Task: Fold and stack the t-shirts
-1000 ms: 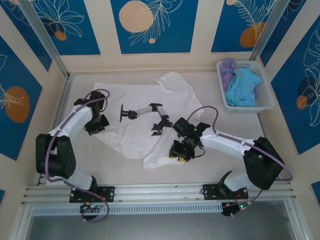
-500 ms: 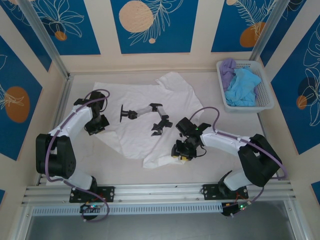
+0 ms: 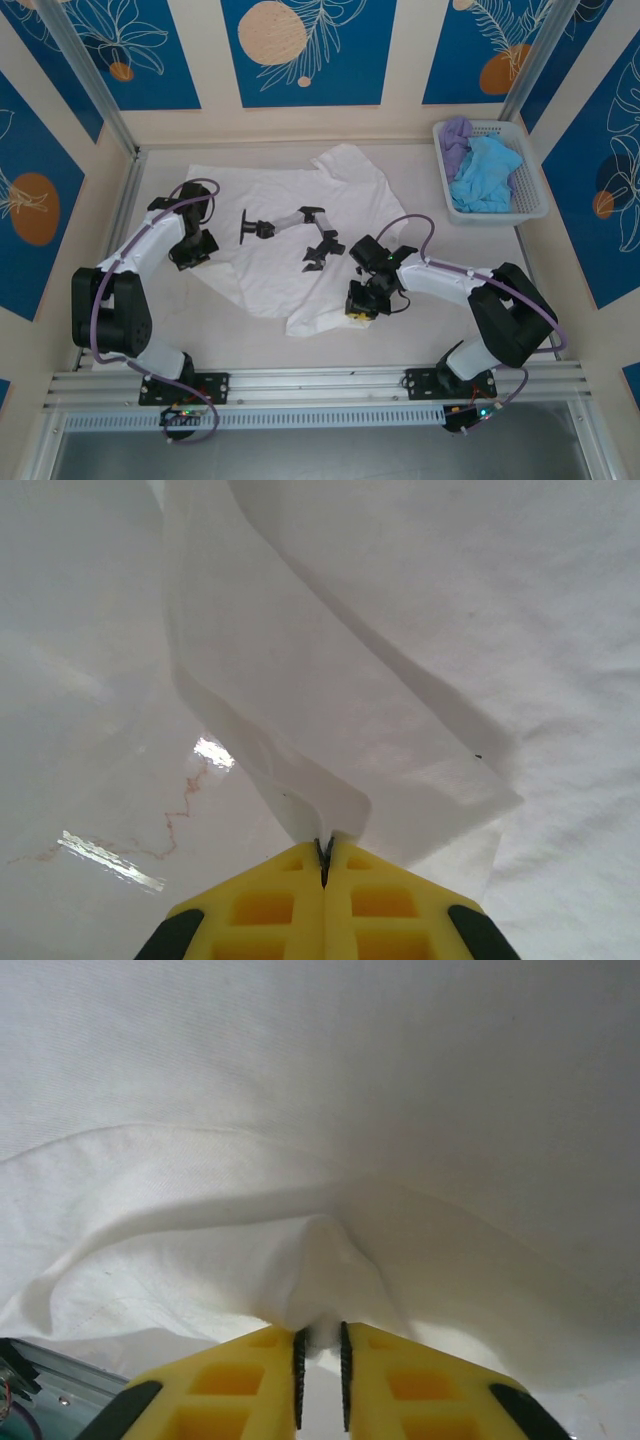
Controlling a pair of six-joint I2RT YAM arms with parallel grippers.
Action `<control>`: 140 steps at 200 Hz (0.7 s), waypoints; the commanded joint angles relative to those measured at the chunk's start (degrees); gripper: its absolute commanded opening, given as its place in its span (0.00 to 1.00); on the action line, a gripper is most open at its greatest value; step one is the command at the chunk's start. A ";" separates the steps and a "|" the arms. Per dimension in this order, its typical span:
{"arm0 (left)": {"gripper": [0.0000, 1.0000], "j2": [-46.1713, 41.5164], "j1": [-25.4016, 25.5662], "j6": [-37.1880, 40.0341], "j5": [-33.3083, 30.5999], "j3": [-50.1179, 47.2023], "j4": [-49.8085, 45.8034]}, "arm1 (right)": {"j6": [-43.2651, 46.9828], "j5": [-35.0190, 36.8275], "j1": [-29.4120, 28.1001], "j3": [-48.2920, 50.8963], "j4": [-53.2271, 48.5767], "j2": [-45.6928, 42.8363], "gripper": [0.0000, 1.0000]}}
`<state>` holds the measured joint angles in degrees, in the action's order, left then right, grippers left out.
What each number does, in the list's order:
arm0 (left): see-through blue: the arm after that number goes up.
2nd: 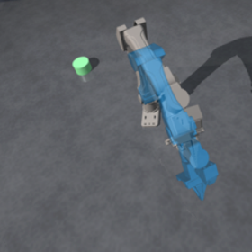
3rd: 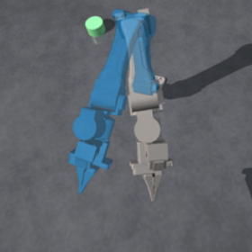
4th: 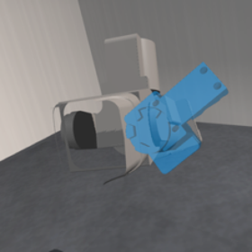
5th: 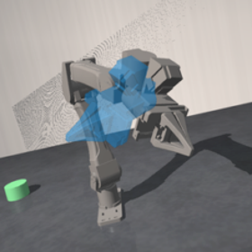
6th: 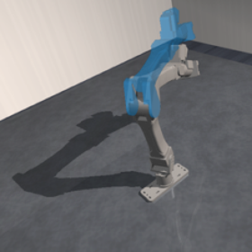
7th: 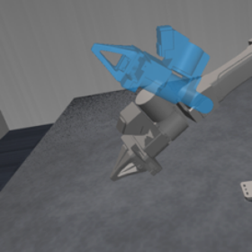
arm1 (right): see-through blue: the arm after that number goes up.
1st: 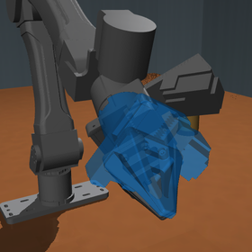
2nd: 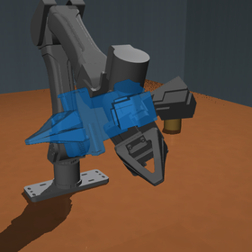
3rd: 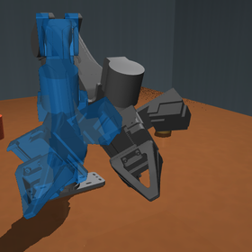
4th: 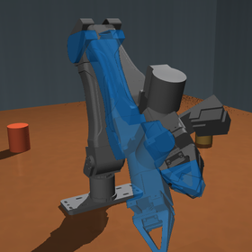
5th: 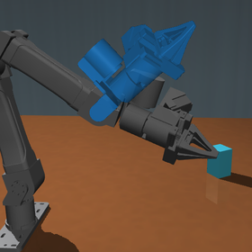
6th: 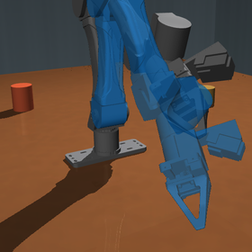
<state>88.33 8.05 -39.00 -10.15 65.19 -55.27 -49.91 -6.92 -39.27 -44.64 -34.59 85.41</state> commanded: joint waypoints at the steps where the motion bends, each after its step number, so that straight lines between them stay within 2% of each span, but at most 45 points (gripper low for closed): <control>1: 0.00 0.58 0.38 0.08 -0.06 1.45 -0.98 | -0.35 -1.96 0.23 -1.08 -0.49 -0.95 0.16; 59: 0.00 0.79 0.43 0.83 0.12 2.64 -2.18 | -1.77 -5.09 1.13 -2.02 -2.37 -3.84 0.00; 94: 0.00 -1.30 0.69 1.94 0.35 2.76 -4.99 | -2.38 -7.18 2.07 -2.63 -6.21 -8.27 0.00; 140: 0.00 -10.49 0.62 -0.96 2.51 -3.30 -9.07 | -3.87 -10.79 2.36 -0.20 -13.36 -16.82 0.00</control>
<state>83.24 8.16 -38.54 -9.02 64.69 -58.85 -52.12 -13.74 -37.04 -45.93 -41.19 73.01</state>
